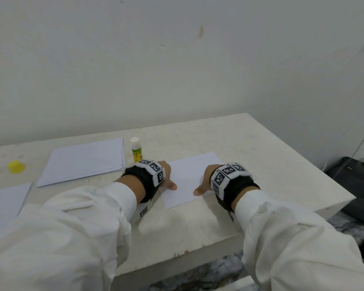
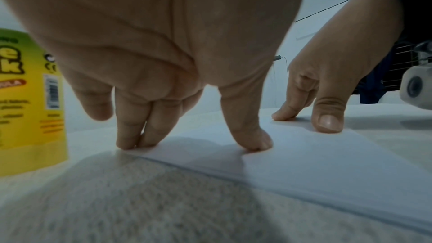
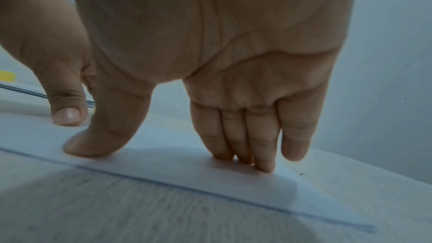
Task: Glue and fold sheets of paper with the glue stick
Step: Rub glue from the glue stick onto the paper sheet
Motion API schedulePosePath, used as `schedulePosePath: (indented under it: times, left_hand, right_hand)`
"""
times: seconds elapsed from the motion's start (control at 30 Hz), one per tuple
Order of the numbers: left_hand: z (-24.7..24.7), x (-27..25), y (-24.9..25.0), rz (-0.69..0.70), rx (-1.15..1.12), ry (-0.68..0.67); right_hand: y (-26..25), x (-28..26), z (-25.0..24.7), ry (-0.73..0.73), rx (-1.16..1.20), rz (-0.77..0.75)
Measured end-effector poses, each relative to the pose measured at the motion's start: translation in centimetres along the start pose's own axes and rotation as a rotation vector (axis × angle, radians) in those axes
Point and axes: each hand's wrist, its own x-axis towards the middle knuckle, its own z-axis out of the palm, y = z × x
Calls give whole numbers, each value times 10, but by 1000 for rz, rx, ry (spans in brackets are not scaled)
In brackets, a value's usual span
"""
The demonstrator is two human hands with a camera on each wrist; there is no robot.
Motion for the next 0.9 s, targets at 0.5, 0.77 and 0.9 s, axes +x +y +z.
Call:
schedulePosePath:
  times: [0.5, 0.77, 0.9]
  left_hand:
    - [1, -3, 4, 23, -8, 50]
    - [-5, -2, -16, -56, -611, 139]
    - [-9, 4, -23, -141, -711, 100]
  right_hand:
    - [0, -5, 2, 25, -49, 14]
    - [3, -11, -3, 32, 29, 20]
    - [4, -7, -2, 8, 38, 26]
